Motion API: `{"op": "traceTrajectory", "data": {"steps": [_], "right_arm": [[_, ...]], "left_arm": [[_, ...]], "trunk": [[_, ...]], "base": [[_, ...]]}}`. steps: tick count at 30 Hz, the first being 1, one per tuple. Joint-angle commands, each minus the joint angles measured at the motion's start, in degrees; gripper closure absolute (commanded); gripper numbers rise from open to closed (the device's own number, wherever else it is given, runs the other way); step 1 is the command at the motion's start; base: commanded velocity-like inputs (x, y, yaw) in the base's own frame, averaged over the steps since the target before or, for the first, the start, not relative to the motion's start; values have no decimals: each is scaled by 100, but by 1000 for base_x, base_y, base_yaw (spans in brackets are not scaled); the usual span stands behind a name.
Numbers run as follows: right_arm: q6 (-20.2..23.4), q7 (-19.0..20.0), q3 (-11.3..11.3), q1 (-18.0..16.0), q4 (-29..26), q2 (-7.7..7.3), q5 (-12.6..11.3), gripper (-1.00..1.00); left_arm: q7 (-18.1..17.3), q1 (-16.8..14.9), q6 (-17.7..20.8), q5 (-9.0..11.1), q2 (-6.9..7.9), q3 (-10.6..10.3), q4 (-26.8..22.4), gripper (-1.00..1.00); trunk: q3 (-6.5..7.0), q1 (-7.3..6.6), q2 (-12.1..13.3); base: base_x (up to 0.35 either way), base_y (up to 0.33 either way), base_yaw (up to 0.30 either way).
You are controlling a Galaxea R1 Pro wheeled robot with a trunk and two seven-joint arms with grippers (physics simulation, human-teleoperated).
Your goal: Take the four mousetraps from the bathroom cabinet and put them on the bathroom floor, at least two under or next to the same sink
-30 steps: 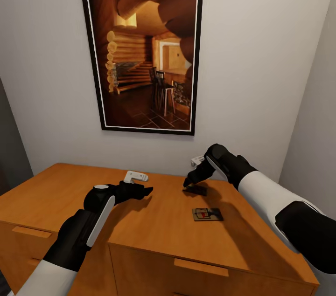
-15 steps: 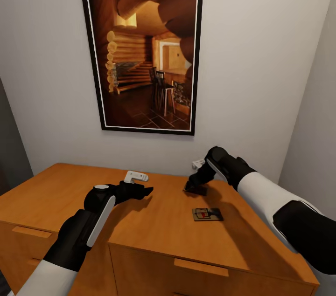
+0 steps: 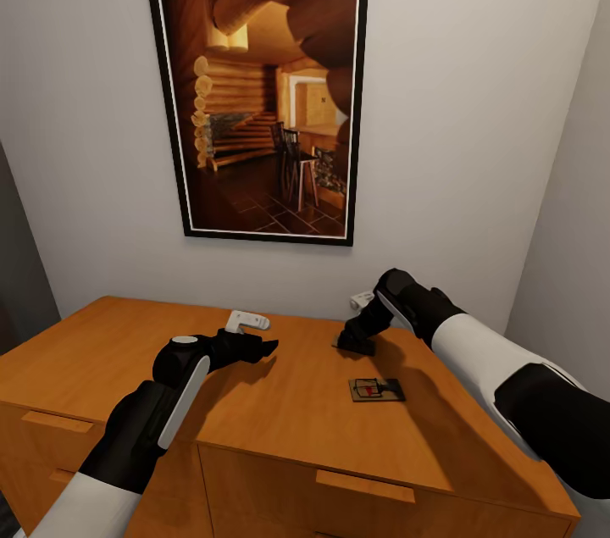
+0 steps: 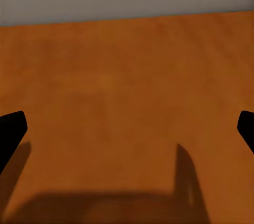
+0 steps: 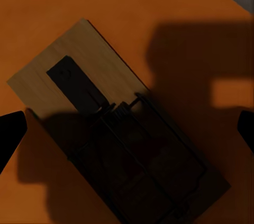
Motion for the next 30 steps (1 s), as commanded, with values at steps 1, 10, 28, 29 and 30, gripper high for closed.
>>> {"op": "traceTrajectory", "data": {"steps": [1, 10, 28, 29, 30], "right_arm": [[17, -14, 47, -8, -8, -10, -57, -100], [11, -14, 46, -8, -2, -16, -57, -100], [-25, -1, 81, -8, 498, 15, -53, 100], [-31, 7, 83, -8, 534, 16, -51, 100], [-34, 10, 82, -8, 546, 17, -51, 100]], "left_arm": [[7, -5, 26, 24, 3, -7, -5, -100], [7, -5, 26, 24, 0, -12, -5, -100], [7, -5, 26, 24, -1, -12, -5, -100], [7, -5, 26, 24, -1, -12, -5, -100], [7, -5, 26, 24, -1, -12, -5, -100]], "trunk": [[-7, 0, -4], [-7, 0, -4], [-7, 0, -4], [-7, 0, -4], [-7, 0, -4]], "base": [[0, 0, 0], [0, 0, 0], [0, 0, 0], [0, 0, 0], [0, 0, 0]]}}
